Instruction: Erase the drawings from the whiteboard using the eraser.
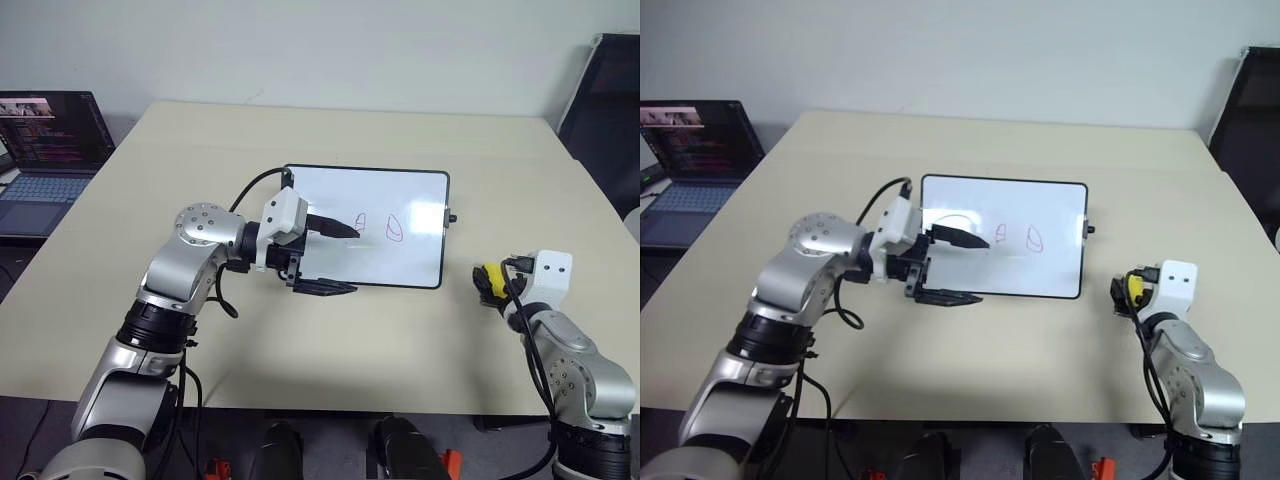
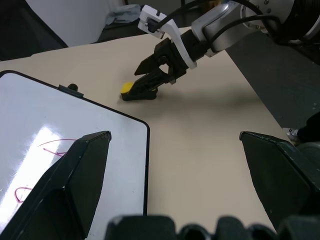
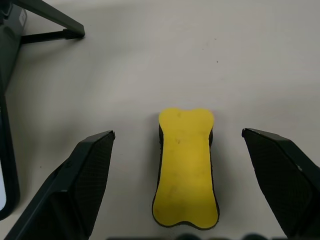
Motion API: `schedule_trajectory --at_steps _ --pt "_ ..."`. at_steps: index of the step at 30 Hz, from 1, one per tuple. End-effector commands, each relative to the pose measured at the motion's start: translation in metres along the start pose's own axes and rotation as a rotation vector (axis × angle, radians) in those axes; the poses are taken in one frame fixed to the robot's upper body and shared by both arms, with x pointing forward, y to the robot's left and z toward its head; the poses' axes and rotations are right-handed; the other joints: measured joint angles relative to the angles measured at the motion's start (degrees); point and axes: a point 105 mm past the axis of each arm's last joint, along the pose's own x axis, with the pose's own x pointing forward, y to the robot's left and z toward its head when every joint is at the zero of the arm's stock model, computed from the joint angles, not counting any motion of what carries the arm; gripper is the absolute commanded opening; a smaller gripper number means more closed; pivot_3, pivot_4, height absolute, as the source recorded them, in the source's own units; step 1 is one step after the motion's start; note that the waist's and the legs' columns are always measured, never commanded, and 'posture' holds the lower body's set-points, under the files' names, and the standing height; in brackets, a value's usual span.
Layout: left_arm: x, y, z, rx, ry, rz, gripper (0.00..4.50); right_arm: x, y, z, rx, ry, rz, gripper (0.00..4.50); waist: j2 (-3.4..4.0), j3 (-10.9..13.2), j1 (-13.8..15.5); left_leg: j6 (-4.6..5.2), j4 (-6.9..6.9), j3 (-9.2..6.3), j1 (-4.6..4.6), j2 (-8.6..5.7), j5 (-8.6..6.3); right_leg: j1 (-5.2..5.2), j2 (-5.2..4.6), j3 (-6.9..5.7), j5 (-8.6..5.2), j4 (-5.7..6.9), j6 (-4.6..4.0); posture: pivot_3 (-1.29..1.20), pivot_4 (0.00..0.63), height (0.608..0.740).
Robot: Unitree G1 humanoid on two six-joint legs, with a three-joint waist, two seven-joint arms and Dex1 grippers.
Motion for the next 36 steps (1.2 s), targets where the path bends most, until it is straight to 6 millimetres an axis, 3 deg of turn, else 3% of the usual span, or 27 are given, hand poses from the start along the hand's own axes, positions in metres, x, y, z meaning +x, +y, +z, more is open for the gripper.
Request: schedule_trajectory --at_steps 1,3,6,13,14,21,24,30,36 --pt "-0.005 0.003 0.009 0.056 -0.001 0.005 4.5 0.004 0.003 0.009 -0.007 -0.049 0.011 4.48 0.0 0.0 0.0 0.0 0.0 0.0 0.01 0.0 0.0 0.0 0.0 0.0 0.0 0.01 0.0 0.0 0.15 0.74" --pt "-0.005 0.002 0.009 0.057 0.001 0.007 4.5 0.008 0.002 0.007 -0.014 -0.043 0.005 4.48 0.0 0.0 0.0 0.0 0.0 -0.01 0.01 0.0 0.0 0.0 0.01 0.0 0.0 0.01 0.0 0.0 0.15 0.74" --pt "-0.006 0.0 0.007 0.049 0.015 0.02 4.5 0.016 -0.002 0.001 -0.043 -0.015 -0.024 3.84 0.02 0.01 -0.01 0.0 -0.01 0.0 0.0 0.0 0.0 0.0 0.01 0.0 0.0 0.0 0.0 0.0 0.15 0.74" --pt "-0.01 0.0 0.002 0.039 0.038 0.047 4.5 0.022 -0.003 0.005 -0.056 -0.025 -0.027 1.34 0.04 0.02 -0.01 0.01 -0.01 -0.01 0.01 0.0 0.0 0.0 0.01 -0.01 0.0 0.02 0.01 0.0 0.15 0.74" --pt "-0.011 0.001 0.001 0.022 0.037 0.063 4.5 0.022 -0.001 0.006 -0.054 -0.032 -0.022 1.21 0.05 0.03 -0.01 0.01 -0.01 -0.01 0.01 0.0 0.0 0.0 0.01 -0.01 0.01 0.02 0.01 0.0 0.15 0.74" --pt "-0.024 -0.004 -0.021 -0.088 0.104 0.185 4.5 0.013 0.008 0.011 -0.057 -0.059 0.022 1.2 0.11 0.06 -0.13 0.01 -0.02 -0.02 0.01 0.0 0.0 0.0 0.01 -0.01 0.0 0.04 0.01 0.0 0.15 0.74" --pt "-0.029 -0.01 -0.03 -0.123 0.138 0.255 4.5 -0.004 0.019 0.02 -0.123 -0.093 0.081 1.2 0.14 0.08 -0.04 0.01 -0.03 -0.03 0.01 0.01 0.0 0.0 0.01 -0.01 0.0 0.04 0.01 0.0 0.15 0.74" --pt "-0.032 -0.007 -0.039 -0.116 0.218 0.391 4.5 -0.044 0.068 0.043 -0.267 -0.162 0.285 1.2 0.17 0.11 0.04 0.01 0.01 -0.04 0.03 0.02 0.01 -0.01 0.01 -0.01 -0.01 0.07 -0.01 0.0 0.15 0.74" --pt "-0.023 0.006 -0.039 -0.1 0.24 0.432 4.5 -0.043 0.126 0.064 -0.446 -0.25 0.453 1.2 0.16 0.11 0.01 0.1 0.09 -0.02 0.09 -0.01 0.09 0.05 0.01 0.02 0.05 0.06 -0.08 0.0 0.15 0.74"
